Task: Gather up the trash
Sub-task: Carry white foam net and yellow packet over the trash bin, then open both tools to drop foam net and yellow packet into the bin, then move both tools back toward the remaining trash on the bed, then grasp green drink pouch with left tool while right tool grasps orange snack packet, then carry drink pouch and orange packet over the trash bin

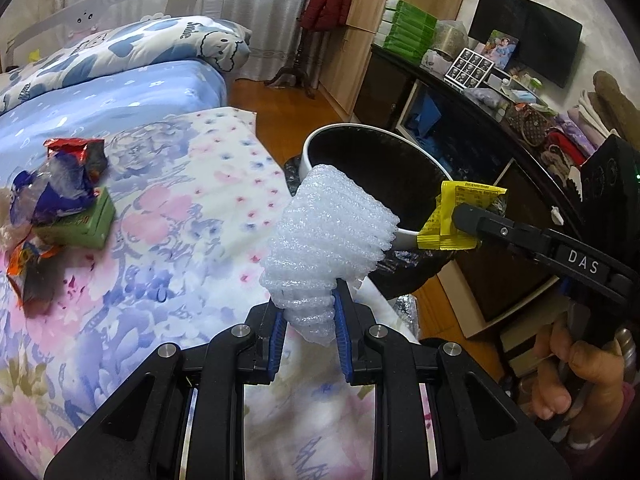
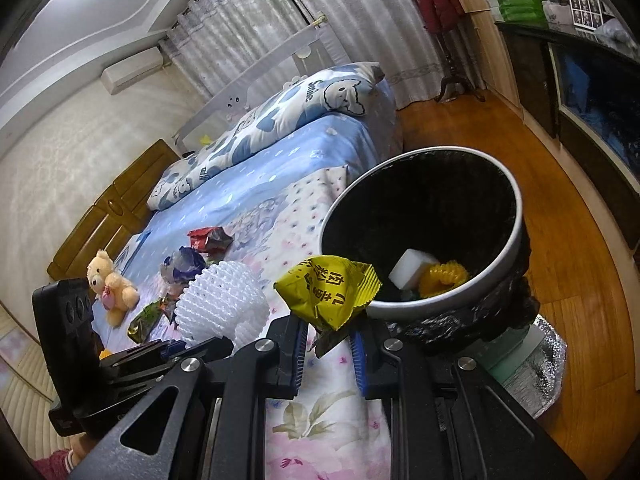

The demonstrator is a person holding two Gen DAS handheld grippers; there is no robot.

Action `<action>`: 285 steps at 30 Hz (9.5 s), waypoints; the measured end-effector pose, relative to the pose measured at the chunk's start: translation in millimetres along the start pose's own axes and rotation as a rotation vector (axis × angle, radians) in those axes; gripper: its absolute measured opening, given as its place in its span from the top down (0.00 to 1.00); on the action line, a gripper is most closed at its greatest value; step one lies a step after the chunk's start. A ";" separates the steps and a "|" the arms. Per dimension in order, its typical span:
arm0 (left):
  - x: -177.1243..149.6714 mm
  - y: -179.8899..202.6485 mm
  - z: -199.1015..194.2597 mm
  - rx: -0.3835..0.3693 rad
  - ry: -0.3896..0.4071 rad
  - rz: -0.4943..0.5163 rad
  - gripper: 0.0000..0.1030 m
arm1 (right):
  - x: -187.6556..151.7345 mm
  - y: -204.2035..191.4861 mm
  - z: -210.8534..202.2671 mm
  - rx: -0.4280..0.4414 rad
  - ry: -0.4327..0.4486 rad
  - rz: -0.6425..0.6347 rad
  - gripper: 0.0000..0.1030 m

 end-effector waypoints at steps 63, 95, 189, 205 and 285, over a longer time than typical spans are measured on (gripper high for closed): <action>86.5 35.4 78.2 -0.004 -0.043 0.084 0.49 | 72.3 63.5 29.5 -0.121 -0.038 0.081 0.52; -40.8 -72.7 -25.4 0.111 0.022 -0.186 0.39 | -0.3 -27.1 31.2 -0.024 -0.034 -0.026 0.20; -125.5 -284.4 -128.1 0.407 0.101 -0.358 0.76 | -123.2 -223.7 188.3 0.128 -0.261 -0.230 0.92; -109.4 -178.3 -110.2 0.258 0.106 -0.257 0.76 | -112.9 -164.5 106.1 0.114 -0.194 -0.236 0.93; 78.9 36.8 47.2 0.055 0.022 0.142 0.76 | 46.9 48.8 23.2 -0.117 -0.026 -0.044 0.95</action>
Point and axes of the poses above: each gripper's, at about its wrist camera, not at the fingertips, and z roughly the way its jaws point, y to its right, x to its top, the point moved 7 cm from there along z, roughly the way its jaws point, and after that the axes turned 9 degrees about z, right-handed, at the moved point
